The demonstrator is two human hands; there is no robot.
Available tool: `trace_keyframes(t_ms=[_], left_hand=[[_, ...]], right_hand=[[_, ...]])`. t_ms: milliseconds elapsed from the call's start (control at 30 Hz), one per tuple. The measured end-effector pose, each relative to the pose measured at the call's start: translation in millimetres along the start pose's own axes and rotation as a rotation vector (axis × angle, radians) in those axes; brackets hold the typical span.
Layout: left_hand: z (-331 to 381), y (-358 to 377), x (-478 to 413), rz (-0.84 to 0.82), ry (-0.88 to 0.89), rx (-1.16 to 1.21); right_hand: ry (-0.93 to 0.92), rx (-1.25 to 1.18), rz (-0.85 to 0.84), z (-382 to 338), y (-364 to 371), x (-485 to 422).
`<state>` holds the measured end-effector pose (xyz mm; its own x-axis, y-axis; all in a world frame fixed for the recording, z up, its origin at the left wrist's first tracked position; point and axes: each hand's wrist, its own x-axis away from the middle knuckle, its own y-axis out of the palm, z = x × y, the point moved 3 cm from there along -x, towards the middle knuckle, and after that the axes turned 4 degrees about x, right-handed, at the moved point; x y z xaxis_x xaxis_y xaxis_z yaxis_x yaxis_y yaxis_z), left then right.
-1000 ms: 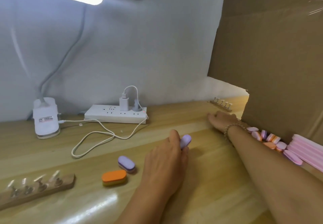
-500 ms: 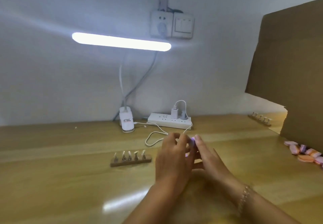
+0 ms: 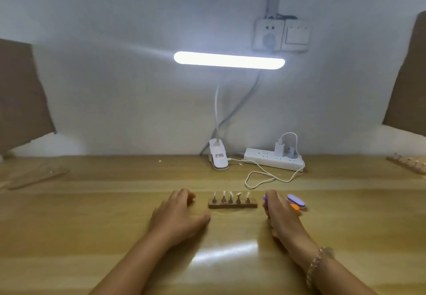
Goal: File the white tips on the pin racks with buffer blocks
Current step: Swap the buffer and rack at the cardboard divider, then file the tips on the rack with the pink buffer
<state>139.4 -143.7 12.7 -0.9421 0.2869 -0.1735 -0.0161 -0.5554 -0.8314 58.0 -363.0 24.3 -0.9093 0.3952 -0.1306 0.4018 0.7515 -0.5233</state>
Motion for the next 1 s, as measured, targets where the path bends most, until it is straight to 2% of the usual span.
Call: trace_keyframes(t_ms=[100, 200, 367, 600, 1000], left_hand=[[6.8, 6.4, -11.1, -0.062, 0.083, 0.072], [12.2, 15.0, -13.0, -0.04, 0.181, 0.053], [12.8, 18.2, -12.3, 0.037, 0.243, 0.113], [10.3, 17.7, -11.7, -0.001, 0.202, 0.356], [10.4, 14.0, -7.8, 0.037, 0.149, 0.325]], right_hand=[[-0.039, 0.148, 0.047, 5.3, -3.7, -2.8], [-0.027, 0.273, 0.125, 12.4, -8.2, -5.0], [-0.119, 0.473, 0.072, 17.9, 1.6, -5.9], [-0.166, 0.476, 0.105, 17.9, 3.8, -1.4], [-0.168, 0.452, 0.084, 19.7, 3.0, -3.0]])
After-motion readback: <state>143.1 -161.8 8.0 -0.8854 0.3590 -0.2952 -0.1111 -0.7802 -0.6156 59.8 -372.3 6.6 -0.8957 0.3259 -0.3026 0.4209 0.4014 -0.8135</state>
